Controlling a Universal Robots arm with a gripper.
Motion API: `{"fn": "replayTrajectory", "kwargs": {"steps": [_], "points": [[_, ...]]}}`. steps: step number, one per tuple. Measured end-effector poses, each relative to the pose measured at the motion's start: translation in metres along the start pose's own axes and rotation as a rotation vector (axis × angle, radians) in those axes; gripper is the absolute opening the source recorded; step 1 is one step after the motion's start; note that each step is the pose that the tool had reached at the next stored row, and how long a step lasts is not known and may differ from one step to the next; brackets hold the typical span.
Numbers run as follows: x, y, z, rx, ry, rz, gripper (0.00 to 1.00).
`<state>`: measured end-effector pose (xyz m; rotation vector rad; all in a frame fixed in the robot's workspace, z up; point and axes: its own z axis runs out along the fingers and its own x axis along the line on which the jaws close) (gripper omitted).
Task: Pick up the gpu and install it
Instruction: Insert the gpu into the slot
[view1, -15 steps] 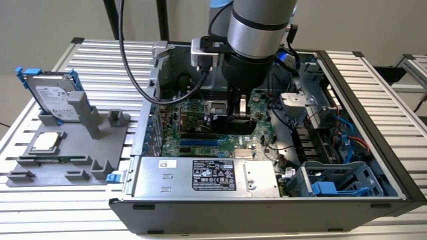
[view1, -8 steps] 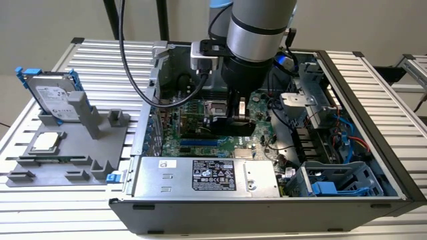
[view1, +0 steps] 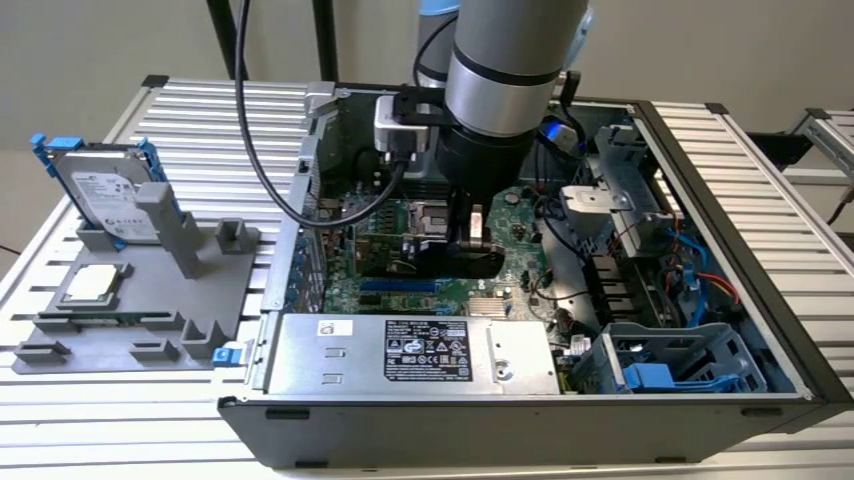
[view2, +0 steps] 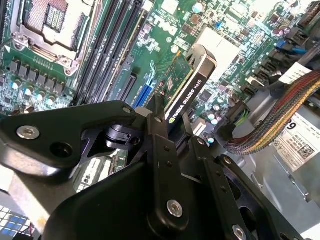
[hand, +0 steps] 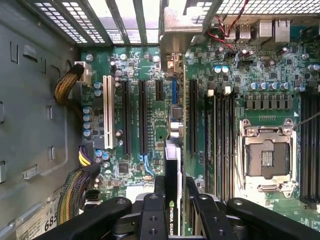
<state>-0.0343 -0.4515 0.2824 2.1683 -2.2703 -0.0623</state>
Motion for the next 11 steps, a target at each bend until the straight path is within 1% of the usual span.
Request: {"fn": "replayTrajectory", "kwargs": {"steps": [11], "points": [[0.0000,0.0000,0.0001,0.0001,0.0004,0.000,0.00]]}}
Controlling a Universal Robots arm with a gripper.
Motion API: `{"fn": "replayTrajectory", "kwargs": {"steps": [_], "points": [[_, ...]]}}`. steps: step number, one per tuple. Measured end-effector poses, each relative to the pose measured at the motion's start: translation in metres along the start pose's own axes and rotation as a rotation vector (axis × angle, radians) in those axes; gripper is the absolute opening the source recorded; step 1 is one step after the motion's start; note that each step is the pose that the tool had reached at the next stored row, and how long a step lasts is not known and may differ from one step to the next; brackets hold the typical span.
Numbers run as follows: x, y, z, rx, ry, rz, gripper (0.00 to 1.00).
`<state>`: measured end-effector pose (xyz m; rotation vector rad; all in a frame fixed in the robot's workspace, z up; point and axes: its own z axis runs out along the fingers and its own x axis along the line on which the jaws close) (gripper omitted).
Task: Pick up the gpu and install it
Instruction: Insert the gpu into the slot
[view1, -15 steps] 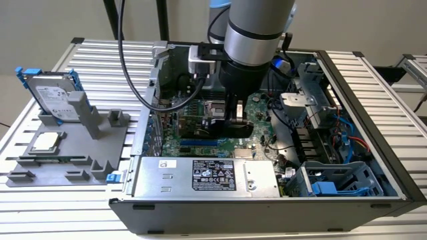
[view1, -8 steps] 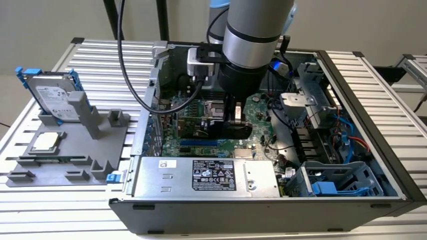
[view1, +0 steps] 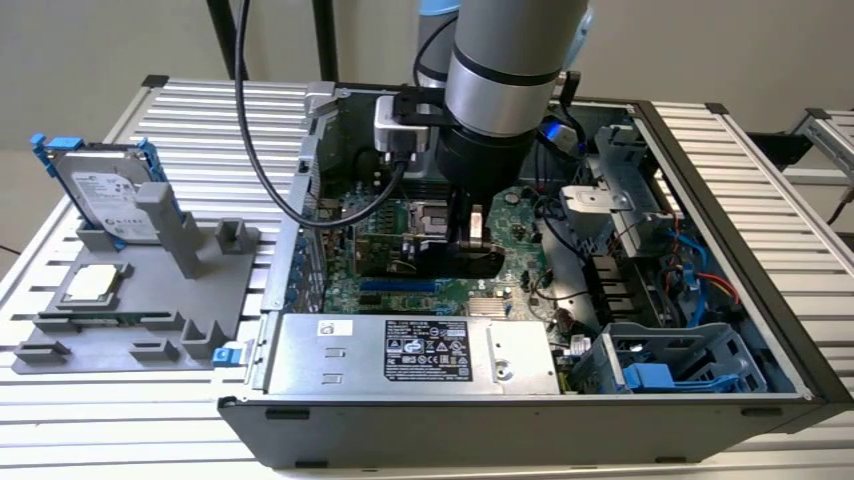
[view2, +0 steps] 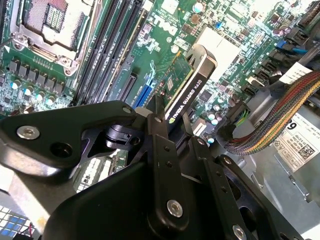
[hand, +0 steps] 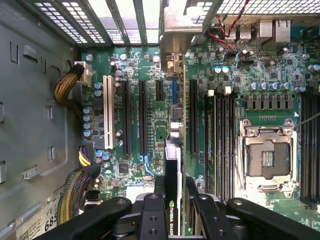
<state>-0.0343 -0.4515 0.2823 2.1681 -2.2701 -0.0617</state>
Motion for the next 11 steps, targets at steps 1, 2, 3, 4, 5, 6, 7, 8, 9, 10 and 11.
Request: {"fn": "replayTrajectory", "kwargs": {"steps": [1,2,3,4,5,6,7,8,9,10,11], "points": [[0.0000,0.0000,0.0000,0.0000,0.0000,0.000,0.00],[0.0000,0.0000,0.0000,0.0000,0.0001,0.000,0.00],[0.0000,0.0003,0.0001,0.0000,0.0002,0.000,0.00],[0.0000,0.0008,0.0004,0.0001,0.0001,0.000,0.00],[0.0000,0.0017,0.0010,0.0002,-0.0003,0.000,0.00],[0.0001,0.0031,0.0016,0.0005,-0.0001,0.000,0.00],[0.0002,0.0042,0.0024,0.0009,-0.0001,0.000,0.00],[0.0003,0.0053,0.0033,0.0012,0.0000,0.000,0.00],[0.0004,0.0067,0.0042,0.0016,-0.0001,0.000,0.00],[0.0005,0.0079,0.0050,0.0019,0.0000,0.000,0.00],[0.0006,0.0093,0.0056,0.0023,0.0000,0.000,0.00]]}}
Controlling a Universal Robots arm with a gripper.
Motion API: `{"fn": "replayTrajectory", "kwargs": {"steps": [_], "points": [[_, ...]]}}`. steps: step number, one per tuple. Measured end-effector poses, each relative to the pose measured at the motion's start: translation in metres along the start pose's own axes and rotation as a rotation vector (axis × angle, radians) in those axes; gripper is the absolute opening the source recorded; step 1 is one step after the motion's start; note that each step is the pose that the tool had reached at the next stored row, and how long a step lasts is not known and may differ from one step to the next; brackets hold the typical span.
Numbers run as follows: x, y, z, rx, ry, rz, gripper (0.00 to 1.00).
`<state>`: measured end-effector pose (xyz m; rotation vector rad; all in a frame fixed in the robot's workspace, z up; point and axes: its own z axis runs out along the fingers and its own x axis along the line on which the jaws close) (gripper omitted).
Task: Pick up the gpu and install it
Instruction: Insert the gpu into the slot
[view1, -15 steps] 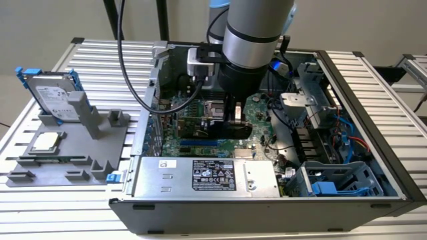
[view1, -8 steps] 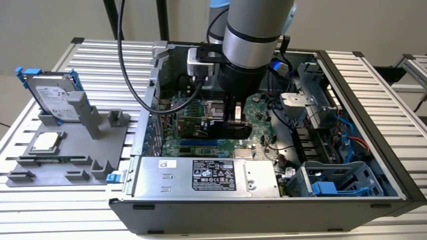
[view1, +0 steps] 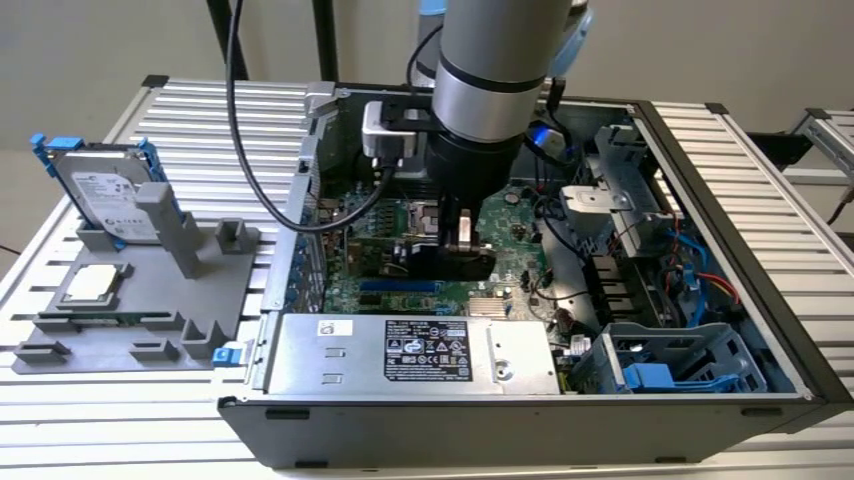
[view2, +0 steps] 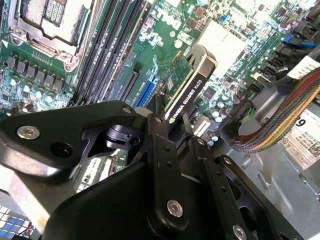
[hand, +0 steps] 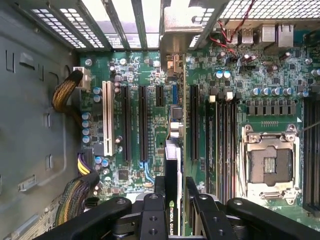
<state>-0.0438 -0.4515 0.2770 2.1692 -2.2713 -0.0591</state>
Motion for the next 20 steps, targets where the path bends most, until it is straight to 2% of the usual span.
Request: {"fn": "replayTrajectory", "kwargs": {"steps": [12,20], "points": [[0.0008,0.0185,0.0095,0.0071,-0.0003,0.000,0.00],[-0.0006,0.0264,0.0129,0.0100,-0.0006,0.000,0.00]]}}
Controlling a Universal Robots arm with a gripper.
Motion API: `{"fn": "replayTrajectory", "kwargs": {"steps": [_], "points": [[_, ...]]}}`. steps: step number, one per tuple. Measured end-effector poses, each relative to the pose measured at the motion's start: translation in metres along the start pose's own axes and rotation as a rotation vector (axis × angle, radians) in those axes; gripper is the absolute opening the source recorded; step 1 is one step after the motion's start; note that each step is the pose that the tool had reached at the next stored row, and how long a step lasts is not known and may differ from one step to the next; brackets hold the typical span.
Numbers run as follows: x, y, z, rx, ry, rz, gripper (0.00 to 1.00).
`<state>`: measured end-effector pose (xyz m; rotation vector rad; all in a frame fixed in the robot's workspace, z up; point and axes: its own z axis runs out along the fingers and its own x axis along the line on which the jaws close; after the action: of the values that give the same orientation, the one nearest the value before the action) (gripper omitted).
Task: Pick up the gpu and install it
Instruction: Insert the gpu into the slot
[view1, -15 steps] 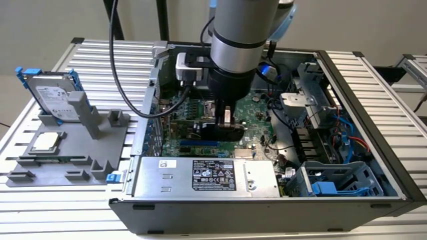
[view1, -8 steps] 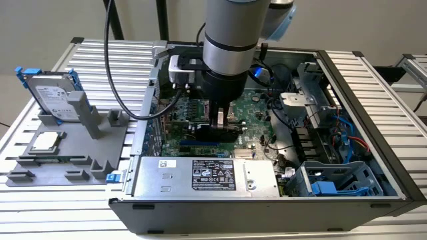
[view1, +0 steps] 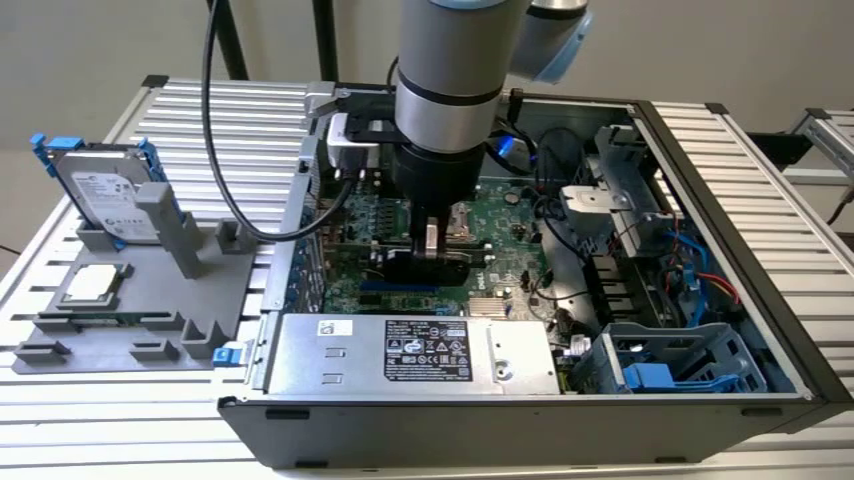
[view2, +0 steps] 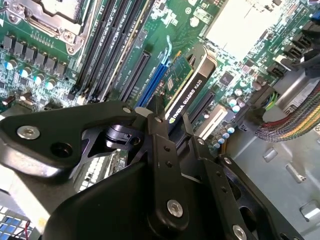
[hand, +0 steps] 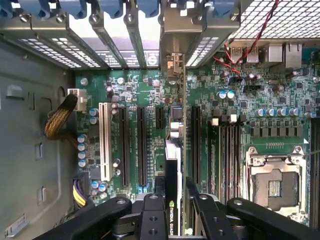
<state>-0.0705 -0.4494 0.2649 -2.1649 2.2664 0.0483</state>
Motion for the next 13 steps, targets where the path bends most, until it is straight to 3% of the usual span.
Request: {"fn": "replayTrajectory", "kwargs": {"steps": [13], "points": [[-0.0027,0.0054,0.0060,0.0005,0.0000,0.000,0.00]]}}
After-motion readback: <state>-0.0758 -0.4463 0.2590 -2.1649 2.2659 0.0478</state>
